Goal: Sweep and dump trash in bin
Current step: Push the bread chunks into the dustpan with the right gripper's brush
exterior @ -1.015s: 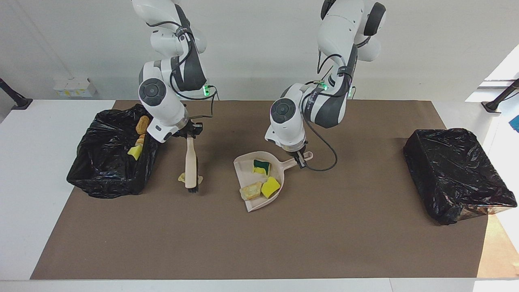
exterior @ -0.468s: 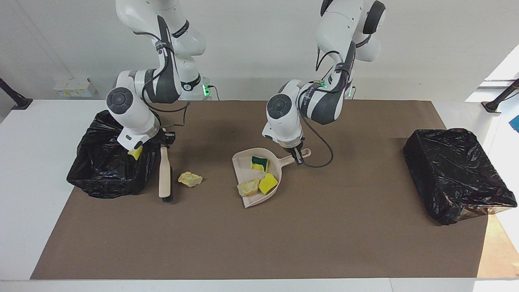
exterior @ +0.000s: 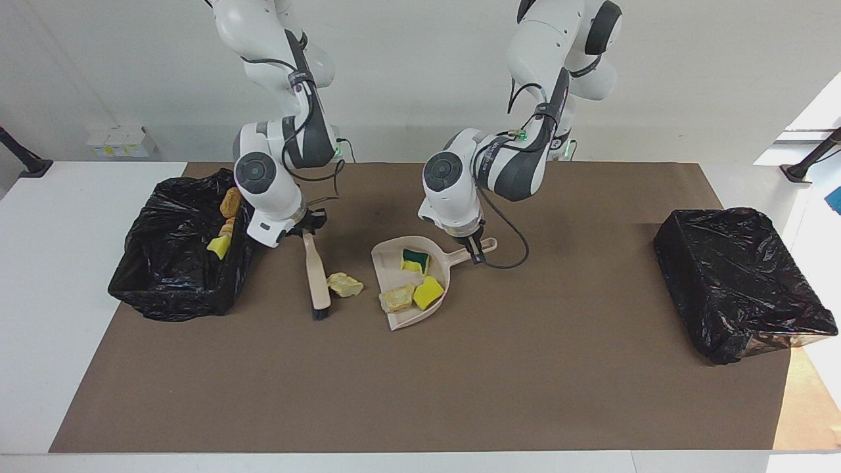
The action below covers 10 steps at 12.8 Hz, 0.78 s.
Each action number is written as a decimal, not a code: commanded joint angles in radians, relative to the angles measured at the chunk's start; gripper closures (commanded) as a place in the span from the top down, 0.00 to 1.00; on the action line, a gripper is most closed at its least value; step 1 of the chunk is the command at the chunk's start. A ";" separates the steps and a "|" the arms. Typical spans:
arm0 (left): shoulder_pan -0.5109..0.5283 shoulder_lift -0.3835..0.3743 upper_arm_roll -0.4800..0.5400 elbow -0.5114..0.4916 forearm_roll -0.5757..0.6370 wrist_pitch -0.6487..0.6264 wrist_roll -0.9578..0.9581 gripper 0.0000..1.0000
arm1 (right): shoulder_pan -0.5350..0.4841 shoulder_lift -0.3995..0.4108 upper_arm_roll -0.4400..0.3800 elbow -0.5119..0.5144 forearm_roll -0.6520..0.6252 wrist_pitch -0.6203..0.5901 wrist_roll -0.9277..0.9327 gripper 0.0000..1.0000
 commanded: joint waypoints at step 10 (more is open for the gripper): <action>0.052 -0.059 0.013 -0.156 -0.043 0.191 0.152 0.00 | 0.210 0.002 0.001 0.096 0.144 -0.099 0.228 0.00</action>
